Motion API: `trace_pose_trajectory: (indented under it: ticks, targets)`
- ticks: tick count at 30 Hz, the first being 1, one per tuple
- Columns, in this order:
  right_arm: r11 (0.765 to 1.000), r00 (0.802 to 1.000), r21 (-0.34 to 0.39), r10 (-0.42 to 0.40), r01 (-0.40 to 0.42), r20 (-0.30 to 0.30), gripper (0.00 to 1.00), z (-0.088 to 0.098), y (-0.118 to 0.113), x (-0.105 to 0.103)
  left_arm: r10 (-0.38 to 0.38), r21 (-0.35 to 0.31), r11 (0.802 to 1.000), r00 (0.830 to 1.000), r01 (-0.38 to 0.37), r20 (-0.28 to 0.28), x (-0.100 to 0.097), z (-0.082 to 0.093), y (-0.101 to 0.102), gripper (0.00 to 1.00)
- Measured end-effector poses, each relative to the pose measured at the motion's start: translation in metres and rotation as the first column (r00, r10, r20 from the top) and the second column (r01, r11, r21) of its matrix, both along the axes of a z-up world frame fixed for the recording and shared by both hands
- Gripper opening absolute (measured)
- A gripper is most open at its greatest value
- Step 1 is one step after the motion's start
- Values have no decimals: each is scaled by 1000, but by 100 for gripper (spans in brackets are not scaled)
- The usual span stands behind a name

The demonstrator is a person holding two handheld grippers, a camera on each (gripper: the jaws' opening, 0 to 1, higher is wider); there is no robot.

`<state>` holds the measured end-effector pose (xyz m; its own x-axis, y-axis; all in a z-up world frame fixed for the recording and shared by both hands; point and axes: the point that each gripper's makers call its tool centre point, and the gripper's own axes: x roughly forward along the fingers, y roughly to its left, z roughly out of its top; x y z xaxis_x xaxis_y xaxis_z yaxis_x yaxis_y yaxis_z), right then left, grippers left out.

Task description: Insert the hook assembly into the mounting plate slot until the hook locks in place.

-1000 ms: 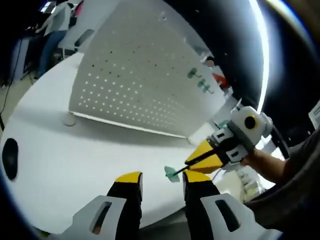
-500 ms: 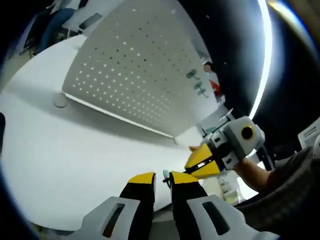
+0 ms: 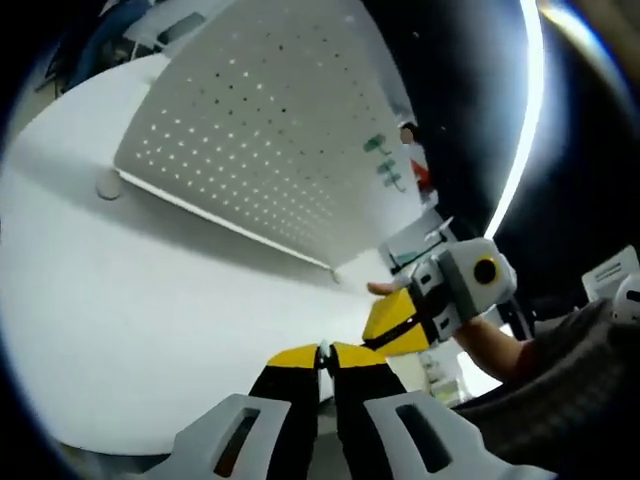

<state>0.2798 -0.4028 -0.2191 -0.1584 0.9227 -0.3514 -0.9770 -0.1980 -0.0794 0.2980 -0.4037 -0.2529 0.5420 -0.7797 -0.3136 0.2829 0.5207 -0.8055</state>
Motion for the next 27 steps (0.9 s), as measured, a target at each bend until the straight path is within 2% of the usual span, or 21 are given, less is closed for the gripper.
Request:
trace_pose_trajectory:
  ticks: [5, 13, 23, 27]
  targets:
    - [1000, 1000, -10, 3, -3, 0, 0, -2, 1, -2, 13, 10, 1000, 1000, -13, -9, 0, -3, 1, 2]
    - [999, 999, -36, -36, 36, -10, 0, -9, 3, 3, 58, 39, 998, 998, -58, -18, 4, -7, 6, 1]
    - [995, 995, -54, -91, 90, -32, 5, -14, 3, 10, 88, 92, 992, 996, -89, 14, 11, -5, 7, 1]
    - [993, 994, -50, -107, 105, -33, 6, -13, 2, 11, 95, 94, 991, 995, -97, 21, 13, -5, 7, 1]
